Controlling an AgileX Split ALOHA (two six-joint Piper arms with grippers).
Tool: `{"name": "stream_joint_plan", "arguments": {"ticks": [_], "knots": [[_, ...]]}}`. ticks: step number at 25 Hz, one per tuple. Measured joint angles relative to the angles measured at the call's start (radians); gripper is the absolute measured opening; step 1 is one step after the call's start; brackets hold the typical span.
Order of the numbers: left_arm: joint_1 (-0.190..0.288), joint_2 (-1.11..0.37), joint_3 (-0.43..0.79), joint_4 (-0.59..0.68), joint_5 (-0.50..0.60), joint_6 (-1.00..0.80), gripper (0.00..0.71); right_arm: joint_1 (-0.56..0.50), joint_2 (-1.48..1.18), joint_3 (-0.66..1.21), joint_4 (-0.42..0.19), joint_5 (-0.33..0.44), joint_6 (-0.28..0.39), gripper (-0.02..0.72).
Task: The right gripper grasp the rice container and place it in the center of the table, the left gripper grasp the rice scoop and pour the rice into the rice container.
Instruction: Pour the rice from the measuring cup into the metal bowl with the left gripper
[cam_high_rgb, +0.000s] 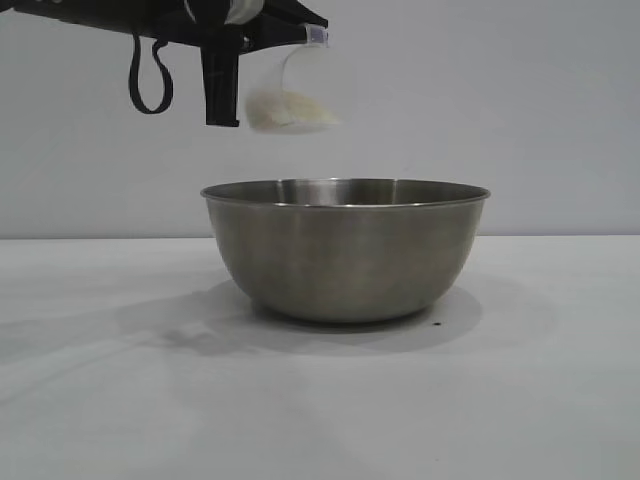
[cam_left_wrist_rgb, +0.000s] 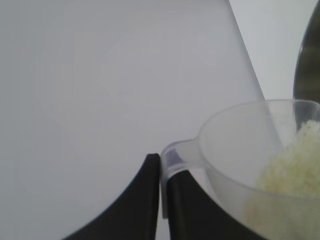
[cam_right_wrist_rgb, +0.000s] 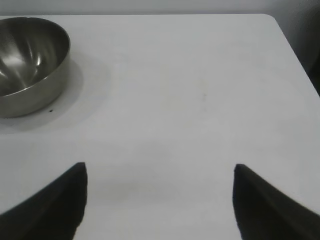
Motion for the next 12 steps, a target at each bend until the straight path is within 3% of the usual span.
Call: {"name": "stream_joint_plan", "arguments": {"ticks": [12], "knots": [[-0.024, 0.0, 0.0, 0.03, 0.004, 0.264, 0.0, 0.0, 0.0, 0.0, 0.0, 0.0, 0.0, 0.512]]}}
